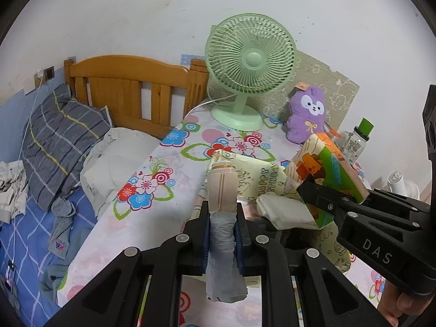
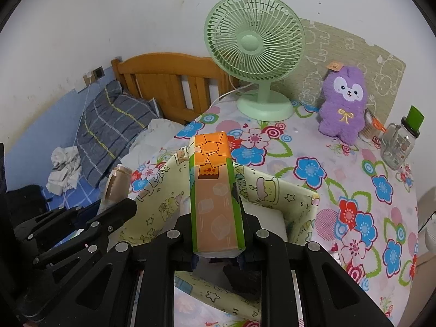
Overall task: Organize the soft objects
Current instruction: 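Carry the rolled cloth and green tissue box over the box with both tools, then open both tools to drop the roll and tissue box into the box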
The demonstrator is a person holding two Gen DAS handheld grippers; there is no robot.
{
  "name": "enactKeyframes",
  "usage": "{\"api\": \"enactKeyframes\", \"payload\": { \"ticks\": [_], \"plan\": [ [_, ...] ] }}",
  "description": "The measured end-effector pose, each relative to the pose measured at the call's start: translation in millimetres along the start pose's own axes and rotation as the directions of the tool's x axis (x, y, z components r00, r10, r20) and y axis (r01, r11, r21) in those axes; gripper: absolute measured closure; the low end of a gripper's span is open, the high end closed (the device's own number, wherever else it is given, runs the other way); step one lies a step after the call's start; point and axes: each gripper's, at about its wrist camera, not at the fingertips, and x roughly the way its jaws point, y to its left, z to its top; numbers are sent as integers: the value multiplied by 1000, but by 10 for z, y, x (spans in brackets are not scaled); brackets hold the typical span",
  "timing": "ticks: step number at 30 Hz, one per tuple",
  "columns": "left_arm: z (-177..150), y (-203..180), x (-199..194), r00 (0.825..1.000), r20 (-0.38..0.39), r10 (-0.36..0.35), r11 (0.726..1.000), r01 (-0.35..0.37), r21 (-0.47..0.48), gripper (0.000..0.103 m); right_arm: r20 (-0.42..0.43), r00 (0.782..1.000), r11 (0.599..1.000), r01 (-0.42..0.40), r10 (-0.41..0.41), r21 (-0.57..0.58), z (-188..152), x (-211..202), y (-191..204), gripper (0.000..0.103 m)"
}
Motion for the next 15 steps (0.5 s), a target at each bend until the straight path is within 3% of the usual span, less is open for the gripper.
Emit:
{"api": "enactKeyframes", "payload": {
  "ticks": [4,8,9,11,13,15],
  "plan": [
    [-7,71,26,1000,-10,0,1000,0,-14,78,-7,1000,1000,-3,3,-11,18,24,72,80],
    [-2,107,8,1000,-2,2,1000,-2,-18,58,-11,1000,1000,3,-3,-14,37,48,100,78],
    [2,115,5,1000,0,0,1000,0,-19,49,-17,1000,1000,7,-7,-13,41,64,101,76],
    [1,127,-11,1000,3,0,1000,0,-20,45,-30,999,1000,23,-23,-4,41,90,88,56],
    [-2,146,-32,1000,12,6,1000,-6,-23,41,-17,998,998,68,-68,6,38,69,61,42],
    [3,181,-49,1000,15,1,999,-1,-36,34,1,998,997,70,-70,15,33,18,20,36]
  ]
}}
